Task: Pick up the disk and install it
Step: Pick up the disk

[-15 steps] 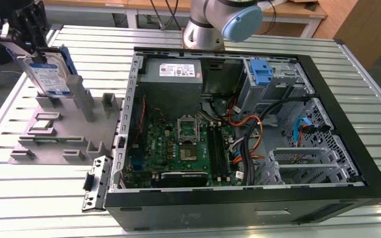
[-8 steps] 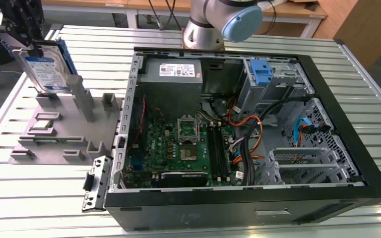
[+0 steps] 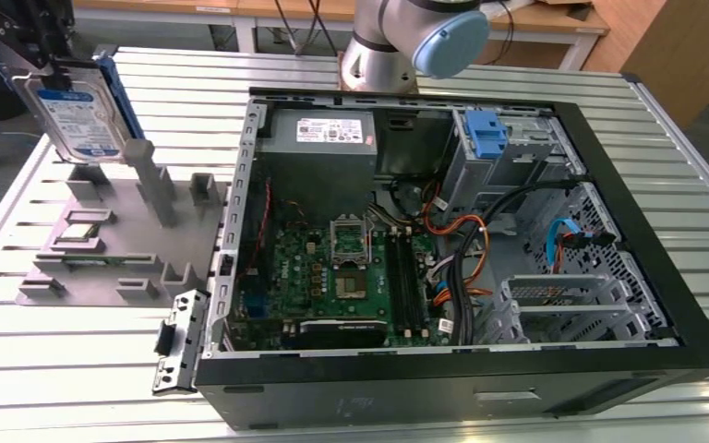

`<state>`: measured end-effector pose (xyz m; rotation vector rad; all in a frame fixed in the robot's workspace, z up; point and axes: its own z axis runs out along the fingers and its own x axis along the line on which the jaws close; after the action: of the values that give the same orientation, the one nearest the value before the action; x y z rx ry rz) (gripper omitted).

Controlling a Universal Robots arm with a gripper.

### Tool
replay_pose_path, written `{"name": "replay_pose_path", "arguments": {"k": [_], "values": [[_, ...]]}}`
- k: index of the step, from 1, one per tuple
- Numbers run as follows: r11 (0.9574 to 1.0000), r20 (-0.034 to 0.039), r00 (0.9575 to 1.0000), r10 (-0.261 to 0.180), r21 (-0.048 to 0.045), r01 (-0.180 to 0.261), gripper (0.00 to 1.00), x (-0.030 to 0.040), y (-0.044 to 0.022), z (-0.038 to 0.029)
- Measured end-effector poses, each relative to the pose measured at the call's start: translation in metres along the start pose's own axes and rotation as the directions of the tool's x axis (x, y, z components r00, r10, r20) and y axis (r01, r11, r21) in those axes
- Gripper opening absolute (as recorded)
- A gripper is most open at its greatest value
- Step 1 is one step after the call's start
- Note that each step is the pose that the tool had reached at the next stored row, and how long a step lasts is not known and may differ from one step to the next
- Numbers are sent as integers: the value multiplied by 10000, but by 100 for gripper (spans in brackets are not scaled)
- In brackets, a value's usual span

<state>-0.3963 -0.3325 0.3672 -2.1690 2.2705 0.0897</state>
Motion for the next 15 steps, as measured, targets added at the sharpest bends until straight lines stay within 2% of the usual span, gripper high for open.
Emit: {"name": "replay_pose_path", "arguments": {"k": [7,15], "values": [[10000,-1,10000,0,-1,0,35,-6,6,-143],[10000,-2,10000,0,-3,0,35,-6,7,-155]]}}
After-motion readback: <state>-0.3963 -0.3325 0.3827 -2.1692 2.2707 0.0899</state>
